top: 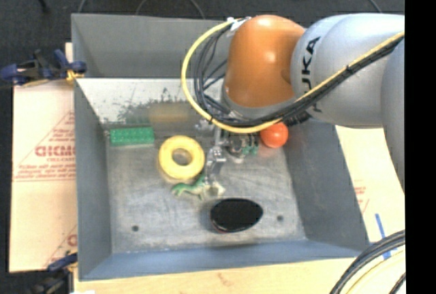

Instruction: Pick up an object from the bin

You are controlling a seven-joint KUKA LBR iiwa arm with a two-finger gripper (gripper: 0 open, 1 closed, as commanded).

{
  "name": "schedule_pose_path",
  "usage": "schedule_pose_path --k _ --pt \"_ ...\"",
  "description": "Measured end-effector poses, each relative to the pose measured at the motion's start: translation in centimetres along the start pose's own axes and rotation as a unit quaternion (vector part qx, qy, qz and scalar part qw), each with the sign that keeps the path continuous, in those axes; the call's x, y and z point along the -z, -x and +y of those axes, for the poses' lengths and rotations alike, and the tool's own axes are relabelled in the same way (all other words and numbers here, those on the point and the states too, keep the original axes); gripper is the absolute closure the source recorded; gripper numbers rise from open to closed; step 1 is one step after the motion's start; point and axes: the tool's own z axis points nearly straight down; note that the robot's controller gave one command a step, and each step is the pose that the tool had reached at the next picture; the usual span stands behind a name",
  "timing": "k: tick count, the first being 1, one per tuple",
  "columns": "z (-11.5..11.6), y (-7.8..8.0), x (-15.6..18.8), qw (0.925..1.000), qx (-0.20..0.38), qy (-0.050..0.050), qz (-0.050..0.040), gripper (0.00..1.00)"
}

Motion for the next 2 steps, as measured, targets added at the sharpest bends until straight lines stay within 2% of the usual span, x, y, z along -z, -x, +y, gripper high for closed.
schedule_pose_path --k 1,2 --pt "-0.1 -3.2 -1.4 0.9997 -0.026 -0.001 0.0064 0.00" --pt "0.7 -1.9 -5.4 1.0000 -0.007 0.000 0.0001 0.00"
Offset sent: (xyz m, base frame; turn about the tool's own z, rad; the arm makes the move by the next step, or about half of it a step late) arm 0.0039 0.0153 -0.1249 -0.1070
